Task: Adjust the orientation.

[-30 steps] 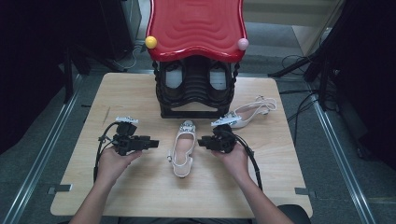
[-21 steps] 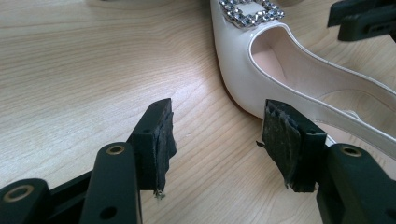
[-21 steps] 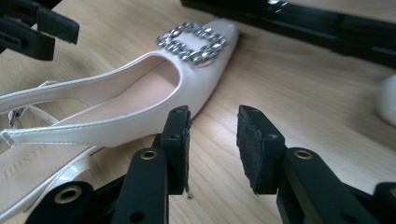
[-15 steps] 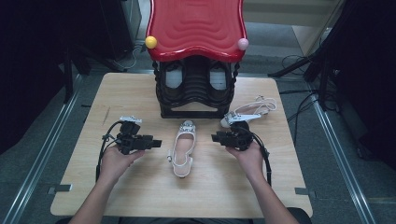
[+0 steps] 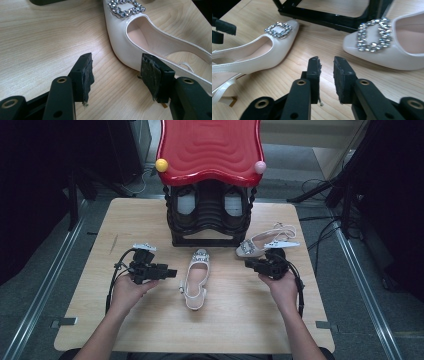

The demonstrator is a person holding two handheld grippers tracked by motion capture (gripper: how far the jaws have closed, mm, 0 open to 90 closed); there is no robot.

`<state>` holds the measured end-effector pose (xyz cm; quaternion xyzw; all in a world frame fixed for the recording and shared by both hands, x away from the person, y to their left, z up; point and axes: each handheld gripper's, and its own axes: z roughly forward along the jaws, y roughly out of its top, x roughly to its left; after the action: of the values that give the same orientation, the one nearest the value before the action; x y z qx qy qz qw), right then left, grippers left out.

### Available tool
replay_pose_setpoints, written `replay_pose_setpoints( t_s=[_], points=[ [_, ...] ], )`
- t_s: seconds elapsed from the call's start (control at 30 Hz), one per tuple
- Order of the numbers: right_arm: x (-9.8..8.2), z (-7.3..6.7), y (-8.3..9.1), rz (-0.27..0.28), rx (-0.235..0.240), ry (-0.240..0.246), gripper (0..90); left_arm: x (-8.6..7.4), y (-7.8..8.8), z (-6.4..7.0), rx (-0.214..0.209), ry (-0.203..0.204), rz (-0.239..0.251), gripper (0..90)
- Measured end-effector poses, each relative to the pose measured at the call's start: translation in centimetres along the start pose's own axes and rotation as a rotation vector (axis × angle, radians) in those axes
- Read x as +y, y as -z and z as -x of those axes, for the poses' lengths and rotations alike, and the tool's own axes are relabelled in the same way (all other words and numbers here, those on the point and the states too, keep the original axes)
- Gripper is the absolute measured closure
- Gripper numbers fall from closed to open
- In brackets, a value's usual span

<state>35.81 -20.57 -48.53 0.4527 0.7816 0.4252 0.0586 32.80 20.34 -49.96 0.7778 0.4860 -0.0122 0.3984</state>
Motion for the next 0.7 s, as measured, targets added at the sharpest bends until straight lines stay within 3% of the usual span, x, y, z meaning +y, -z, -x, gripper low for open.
replay_pose_setpoints(
  t_s=[0.27,0.57,0.7],
  points=[
    [0.7,1.4,1.3,0.035,-0.021,-0.028,86.3,0.2,-0.3,0.1,-0.008,-0.019,-0.007,43.4],
    [2.2,4.9,1.9,0.052,-0.095,-0.084,90.0,0.2,-0.3,0.1,-0.006,-0.021,-0.013,43.5],
    [3.0,6.0,1.2,0.045,-0.115,-0.087,90.0,0.2,-0.3,0.1,-0.003,-0.020,-0.014,43.4]
  ],
)
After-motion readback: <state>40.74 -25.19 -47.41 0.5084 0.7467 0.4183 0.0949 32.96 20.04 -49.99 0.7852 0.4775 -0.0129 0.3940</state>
